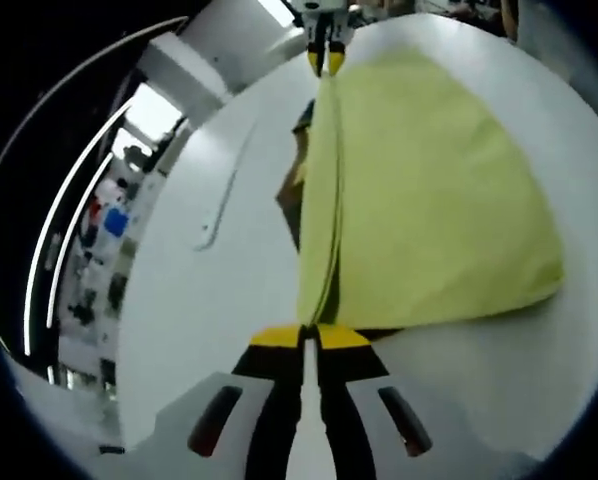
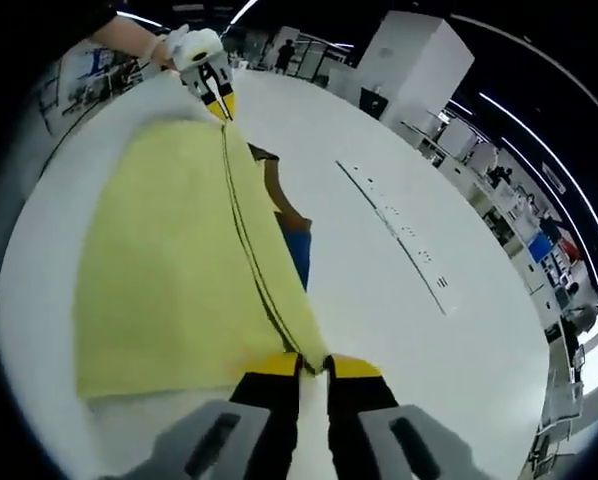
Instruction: Fold the garment on the visible template until the final outline fits inside the template.
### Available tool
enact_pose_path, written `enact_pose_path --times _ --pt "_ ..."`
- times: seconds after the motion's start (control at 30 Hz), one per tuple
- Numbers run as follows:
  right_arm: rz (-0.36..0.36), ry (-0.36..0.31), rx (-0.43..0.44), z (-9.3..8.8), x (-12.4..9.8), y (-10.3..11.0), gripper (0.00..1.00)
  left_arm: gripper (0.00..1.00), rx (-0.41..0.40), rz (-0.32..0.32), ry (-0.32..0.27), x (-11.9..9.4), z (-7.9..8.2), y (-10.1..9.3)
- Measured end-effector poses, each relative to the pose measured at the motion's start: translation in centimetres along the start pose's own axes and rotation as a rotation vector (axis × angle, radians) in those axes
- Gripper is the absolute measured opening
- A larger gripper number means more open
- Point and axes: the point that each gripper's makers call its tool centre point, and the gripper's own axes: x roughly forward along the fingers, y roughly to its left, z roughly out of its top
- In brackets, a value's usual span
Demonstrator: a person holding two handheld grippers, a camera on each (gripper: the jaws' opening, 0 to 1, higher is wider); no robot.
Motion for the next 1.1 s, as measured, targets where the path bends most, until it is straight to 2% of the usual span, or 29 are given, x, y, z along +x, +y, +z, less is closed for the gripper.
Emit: enact_pose_path --times 0.03,0.13,0.27,0.37,0.43,0.47,0.53,0.57,0.6,0.67,0.7,0.77,0.87,0.93,1.1 --pt "0.005 -0.005 0.007 0.1 0.0 0.1 0.0 0.01 -0.002 0.001 -0.002 0.1 0.0 0.0" --pt "0.007 -0.013 0.047 0.3 -0.1 0.1 0.0 0.0 -0.084 -0.007 -0.01 0.1 0.0 0.0" --pt "0.006 -0.051 0.197 0.9 -0.7 -0.2 0.0 0.0 -0.242 -0.006 -0.055 -0.5 0.9 0.3" --pt "0.002 -0.09 0.301 1.2 -0.9 -1.3 0.0 0.0 -0.365 0.009 -0.09 -1.1 1.5 0.9" --pt "0.0 -0.126 0.373 1.8 -1.1 -1.7 0.0 0.0 -0.45 0.02 -0.113 -0.5 1.2 1.5" --pt "-0.002 -0.144 0.429 2.1 -1.1 -2.1 0.0 0.0 -0.496 0.018 -0.125 -0.7 1.7 1.5" --pt "-0.01 -0.163 0.491 2.5 -1.2 -2.2 0.0 0.0 -0.565 0.022 -0.131 -0.3 1.4 1.9" --pt "-0.02 -0.172 0.554 2.2 -1.1 -2.9 0.0 0.0 -0.636 0.019 -0.12 0.3 0.9 2.0" --pt "-0.023 -0.168 0.589 1.8 -0.9 -3.3 0.0 0.0 -0.655 0.017 -0.12 0.5 0.9 2.2" --pt "-0.024 -0.181 0.674 2.3 -0.4 -2.6 0.0 0.0 -0.716 0.018 -0.101 1.0 0.4 2.7" --pt "-0.02 -0.177 0.709 2.2 -0.3 -2.5 0.0 0.0 -0.736 0.013 -0.107 1.2 0.5 2.8" --pt "-0.037 -0.168 0.727 1.7 0.2 -2.9 0.0 0.0 -0.742 0.006 -0.089 1.6 0.5 2.6" --pt "-0.063 -0.143 0.722 1.1 0.4 -3.0 0.0 0.0 -0.758 -0.007 -0.062 2.3 -0.1 2.6" --pt "-0.042 -0.162 0.765 1.4 0.4 -2.7 0.0 0.0 -0.762 -0.01 -0.065 2.2 -0.2 2.5" --pt "-0.041 -0.153 0.741 1.3 0.1 -2.4 0.0 0.0 -0.786 -0.013 -0.066 2.3 -0.7 2.5"
